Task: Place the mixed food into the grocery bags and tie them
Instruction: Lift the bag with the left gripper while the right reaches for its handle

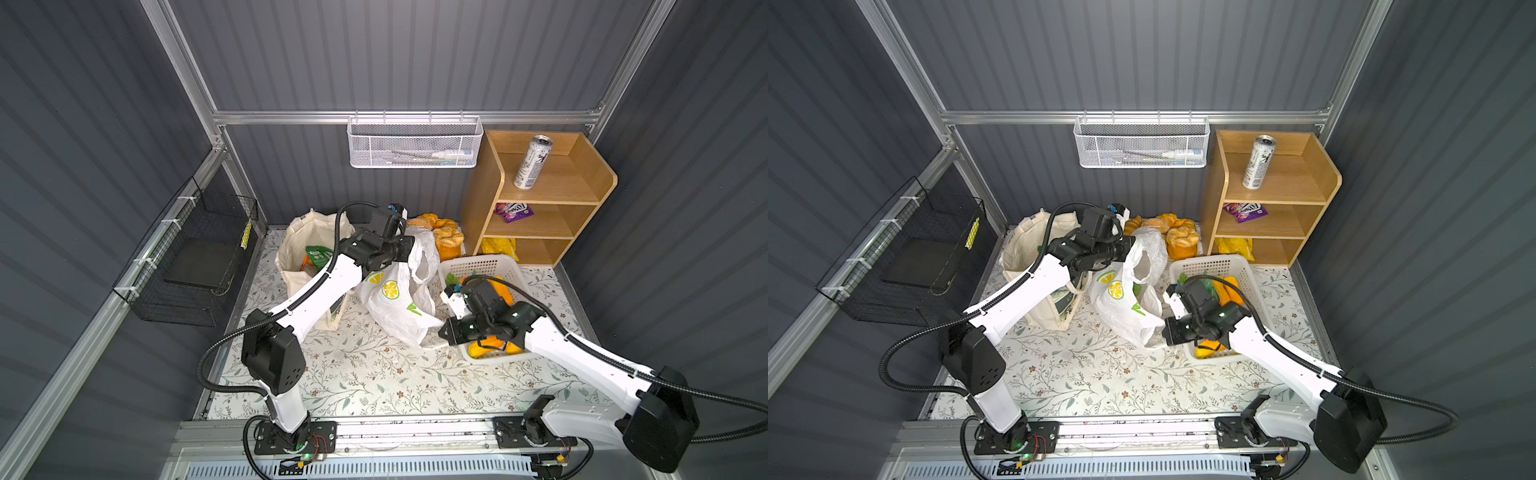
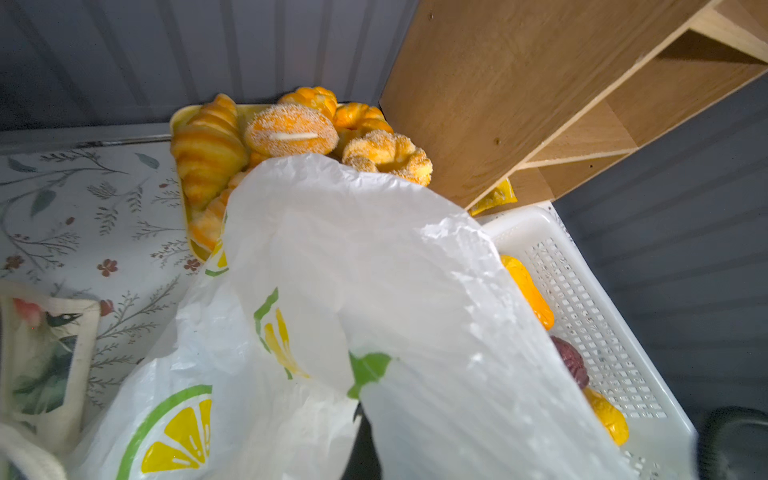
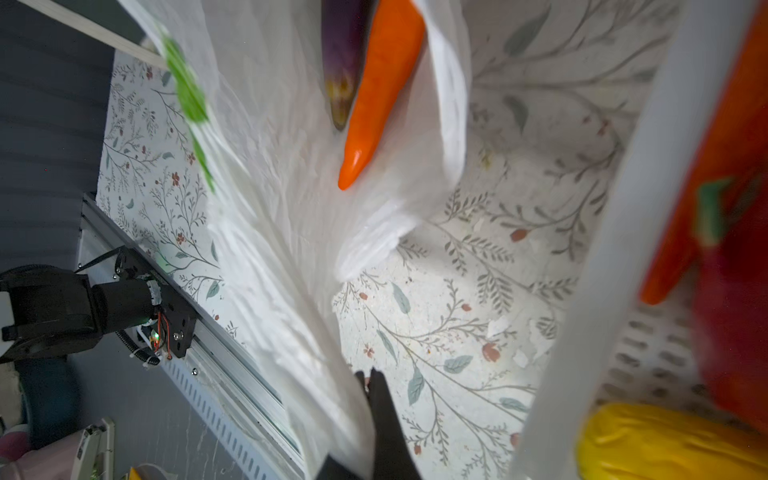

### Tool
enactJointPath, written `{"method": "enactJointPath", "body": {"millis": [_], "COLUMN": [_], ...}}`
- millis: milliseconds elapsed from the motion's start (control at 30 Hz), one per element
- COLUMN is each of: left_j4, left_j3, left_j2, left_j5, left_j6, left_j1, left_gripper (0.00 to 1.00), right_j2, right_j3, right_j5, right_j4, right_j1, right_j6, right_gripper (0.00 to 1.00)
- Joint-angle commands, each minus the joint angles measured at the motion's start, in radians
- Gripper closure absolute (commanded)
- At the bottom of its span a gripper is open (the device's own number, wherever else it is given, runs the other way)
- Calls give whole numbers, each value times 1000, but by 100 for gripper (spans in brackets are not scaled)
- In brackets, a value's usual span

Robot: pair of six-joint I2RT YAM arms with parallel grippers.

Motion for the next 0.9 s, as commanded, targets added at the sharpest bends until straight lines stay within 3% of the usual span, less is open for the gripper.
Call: {"method": "enactJointPath", "body": {"millis": [0, 300, 633, 867], "left_j4": [-6, 50, 216, 249], "left_j3": [26, -96, -442, -481], "left_j2": [-90, -276, -402, -422], "left_j5": [-116, -200, -163, -160], "left_j6": [-20, -136, -323, -363], "left_j1": [24, 26, 23, 18], "left_gripper": [100, 100, 100, 100], "right_j2": [-18, 140, 174, 138], "right_j3": [243, 758, 649, 768], "right_j5": [74, -12, 6, -34], "right_j4": [-130, -327, -336, -369], "right_j1": [-74, -137, -193, -200], "right_j6": [-109, -291, -414, -393], "right_gripper": [100, 100, 99, 99]}}
